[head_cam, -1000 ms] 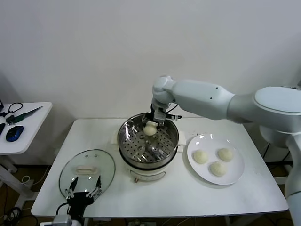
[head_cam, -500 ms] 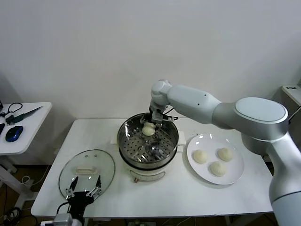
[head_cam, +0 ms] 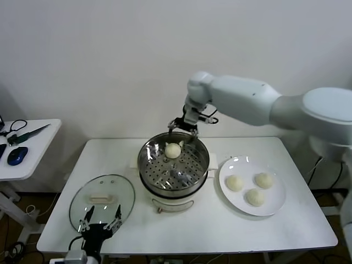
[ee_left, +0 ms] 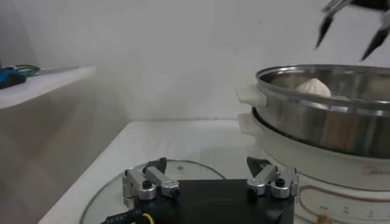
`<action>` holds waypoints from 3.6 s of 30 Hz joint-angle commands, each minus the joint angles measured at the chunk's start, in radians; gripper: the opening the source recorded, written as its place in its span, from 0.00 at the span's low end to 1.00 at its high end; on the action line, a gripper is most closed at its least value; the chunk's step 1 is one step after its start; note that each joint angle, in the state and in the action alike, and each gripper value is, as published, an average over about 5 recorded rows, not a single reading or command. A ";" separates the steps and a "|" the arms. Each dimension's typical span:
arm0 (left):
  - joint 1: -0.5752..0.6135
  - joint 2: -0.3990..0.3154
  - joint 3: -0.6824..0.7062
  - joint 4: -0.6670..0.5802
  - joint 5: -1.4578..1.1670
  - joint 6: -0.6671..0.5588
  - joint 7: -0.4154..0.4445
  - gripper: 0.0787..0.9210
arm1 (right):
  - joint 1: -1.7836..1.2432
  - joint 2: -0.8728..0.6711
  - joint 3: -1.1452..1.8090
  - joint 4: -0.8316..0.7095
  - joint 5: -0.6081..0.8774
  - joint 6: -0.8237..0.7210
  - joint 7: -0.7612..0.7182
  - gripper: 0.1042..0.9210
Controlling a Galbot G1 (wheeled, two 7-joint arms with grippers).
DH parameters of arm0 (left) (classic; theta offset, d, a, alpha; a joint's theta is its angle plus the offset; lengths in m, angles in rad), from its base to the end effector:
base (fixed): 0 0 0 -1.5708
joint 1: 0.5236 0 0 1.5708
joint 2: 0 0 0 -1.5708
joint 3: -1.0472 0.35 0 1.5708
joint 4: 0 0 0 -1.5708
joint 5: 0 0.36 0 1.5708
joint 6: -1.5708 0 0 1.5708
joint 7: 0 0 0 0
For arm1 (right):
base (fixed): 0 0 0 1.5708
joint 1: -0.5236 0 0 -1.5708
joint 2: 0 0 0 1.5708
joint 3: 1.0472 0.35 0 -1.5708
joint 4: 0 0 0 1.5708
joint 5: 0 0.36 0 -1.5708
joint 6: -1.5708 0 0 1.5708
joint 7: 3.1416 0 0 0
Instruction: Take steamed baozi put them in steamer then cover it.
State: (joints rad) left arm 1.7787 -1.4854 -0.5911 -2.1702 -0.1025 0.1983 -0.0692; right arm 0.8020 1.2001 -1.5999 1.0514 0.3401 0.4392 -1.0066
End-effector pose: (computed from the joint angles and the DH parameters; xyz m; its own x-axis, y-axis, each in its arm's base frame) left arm 0.1241 0.0325 -0.3058 -0.9442 -0.0775 0.3201 -0.0720 0.9970 0.0291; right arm 0.6115 0.0564 0.0041 -0.1597 -0.2451 0.9563 -0.5113 -0.8081 -0.2925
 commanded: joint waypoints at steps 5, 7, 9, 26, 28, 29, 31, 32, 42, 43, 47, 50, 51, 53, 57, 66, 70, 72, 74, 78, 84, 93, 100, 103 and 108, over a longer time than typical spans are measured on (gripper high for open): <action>-0.012 0.001 0.002 0.000 -0.004 0.001 0.002 0.88 | 0.045 -0.471 -0.170 0.283 0.213 -0.579 0.048 0.88; -0.013 0.001 0.001 0.002 -0.005 0.001 0.003 0.88 | -0.028 -0.506 -0.114 0.292 0.155 -0.632 0.075 0.88; -0.014 0.001 -0.001 0.004 -0.005 0.001 0.003 0.88 | -0.096 -0.519 -0.064 0.293 0.114 -0.668 0.091 0.88; 0.016 -0.002 -0.011 0.008 0.002 -0.007 0.004 0.88 | -0.507 -0.428 0.205 0.143 0.013 -0.738 0.126 0.88; 0.018 -0.003 -0.011 0.007 0.006 -0.007 0.004 0.88 | -0.538 -0.413 0.230 0.120 0.000 -0.737 0.132 0.88; 0.019 -0.004 -0.011 0.007 0.008 -0.007 0.004 0.88 | -0.552 -0.406 0.242 0.109 -0.005 -0.737 0.135 0.88; 0.020 -0.005 -0.011 0.008 0.013 -0.008 0.004 0.88 | -0.574 -0.392 0.262 0.089 -0.012 -0.737 0.141 0.88; 0.020 -0.006 -0.011 0.009 0.016 -0.008 0.005 0.88 | -0.582 -0.386 0.269 0.081 -0.013 -0.737 0.144 0.88; 0.021 -0.006 -0.010 0.009 0.022 -0.008 0.005 0.88 | -0.610 -0.345 0.324 0.035 -0.014 -0.740 0.174 0.88; 0.021 -0.006 -0.011 0.009 0.022 -0.008 0.005 0.88 | -0.609 -0.344 0.327 0.034 -0.013 -0.740 0.176 0.88; 0.020 -0.006 -0.012 0.005 0.023 -0.005 0.004 0.88 | -0.604 -0.347 0.335 0.037 0.002 -0.742 0.172 0.85; 0.020 -0.006 -0.011 0.004 0.024 -0.005 0.003 0.88 | -0.596 -0.354 0.333 0.049 0.028 -0.743 0.162 0.79; 0.021 -0.006 -0.011 0.003 0.025 -0.005 0.003 0.88 | -0.591 -0.357 0.333 0.053 0.035 -0.743 0.158 0.78; 0.022 -0.006 -0.011 0.002 0.026 -0.005 0.003 0.88 | -0.578 -0.364 0.327 0.064 0.050 -0.744 0.151 0.75; 0.024 -0.008 -0.008 -0.004 0.029 -0.004 0.003 0.88 | -0.516 -0.385 0.291 0.099 0.082 -0.747 0.136 0.71; 0.033 -0.006 -0.007 -0.023 0.032 0.002 0.003 0.88 | 0.036 -0.355 -0.075 0.184 0.284 -0.691 0.031 0.66; 0.036 -0.002 -0.007 -0.032 0.033 0.009 0.004 0.88 | 0.274 -0.273 -0.179 0.254 0.436 -0.695 -0.005 0.66; 0.038 0.002 -0.007 -0.037 0.033 0.013 0.005 0.88 | 0.355 -0.223 -0.187 0.303 0.508 -0.710 -0.002 0.67; 0.040 0.005 -0.005 -0.043 0.031 0.015 0.006 0.88 | 0.384 -0.176 -0.155 0.349 0.558 -0.733 0.019 0.67; 0.038 0.008 0.000 -0.049 0.029 0.016 0.006 0.88 | 0.342 -0.060 -0.046 0.406 0.628 -0.797 0.100 0.67; 0.040 0.007 0.001 -0.056 0.029 0.013 0.007 0.88 | 0.173 0.133 0.011 0.383 0.624 -0.867 0.197 0.67; 0.043 0.006 -0.007 -0.057 0.031 0.009 0.007 0.88 | -0.026 0.267 0.009 0.230 0.531 -0.909 0.260 0.67; 0.044 0.002 -0.010 -0.056 0.031 0.010 0.007 0.88 | -0.121 0.302 0.009 0.132 0.469 -0.926 0.292 0.67; 0.042 0.000 -0.010 -0.056 0.032 0.012 0.009 0.88 | -0.151 0.310 0.013 0.104 0.445 -0.933 0.302 0.67; 0.041 -0.001 -0.012 -0.056 0.032 0.014 0.013 0.88 | -0.176 0.311 0.014 0.093 0.425 -0.938 0.305 0.67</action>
State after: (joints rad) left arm 1.8195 -1.4860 -0.6033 -2.2255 -0.0714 0.2117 -0.0564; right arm 0.7073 1.4546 -1.5902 1.2084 0.7999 -0.4793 -0.7293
